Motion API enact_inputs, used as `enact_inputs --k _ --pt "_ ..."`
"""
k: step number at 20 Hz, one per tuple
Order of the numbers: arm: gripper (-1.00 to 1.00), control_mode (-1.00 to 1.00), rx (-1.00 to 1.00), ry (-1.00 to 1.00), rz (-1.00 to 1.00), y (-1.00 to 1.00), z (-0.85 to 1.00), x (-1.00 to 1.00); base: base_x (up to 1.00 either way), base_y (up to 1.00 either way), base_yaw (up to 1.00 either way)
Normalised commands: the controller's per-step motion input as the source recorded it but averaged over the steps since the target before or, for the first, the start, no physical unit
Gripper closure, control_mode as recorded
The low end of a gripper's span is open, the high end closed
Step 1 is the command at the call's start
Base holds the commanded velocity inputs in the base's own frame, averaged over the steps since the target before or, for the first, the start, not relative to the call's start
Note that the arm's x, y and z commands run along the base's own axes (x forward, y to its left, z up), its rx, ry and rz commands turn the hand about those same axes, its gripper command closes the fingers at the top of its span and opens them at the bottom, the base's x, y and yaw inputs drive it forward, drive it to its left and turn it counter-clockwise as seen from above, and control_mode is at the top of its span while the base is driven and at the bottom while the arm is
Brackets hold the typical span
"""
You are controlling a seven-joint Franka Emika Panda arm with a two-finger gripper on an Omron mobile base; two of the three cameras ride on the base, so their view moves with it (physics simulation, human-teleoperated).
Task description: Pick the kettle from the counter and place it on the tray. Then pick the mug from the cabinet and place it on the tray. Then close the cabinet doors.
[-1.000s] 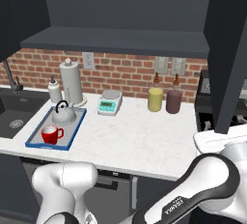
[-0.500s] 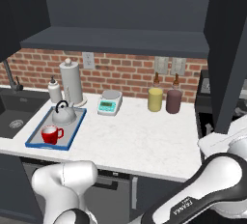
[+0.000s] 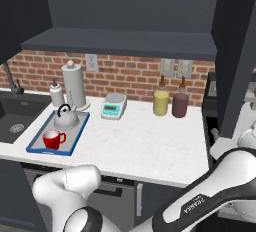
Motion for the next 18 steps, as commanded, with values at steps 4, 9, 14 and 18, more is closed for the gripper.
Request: enact_inputs --k 4,9,14,18 --pt "-1.00 -1.00 -0.42 0.00 0.10 0.40 0.04 0.00 0.00 0.00 0.00" --pt "-1.00 -1.00 -0.41 0.00 0.08 0.49 0.00 0.00 0.00 0.00 0.00" --pt "-1.00 -1.00 -0.36 0.02 0.04 0.62 0.05 0.00 0.00 0.00 0.00" --pt "-1.00 -1.00 -0.32 0.09 0.00 0.72 0.09 0.06 0.00 0.00 0.00"
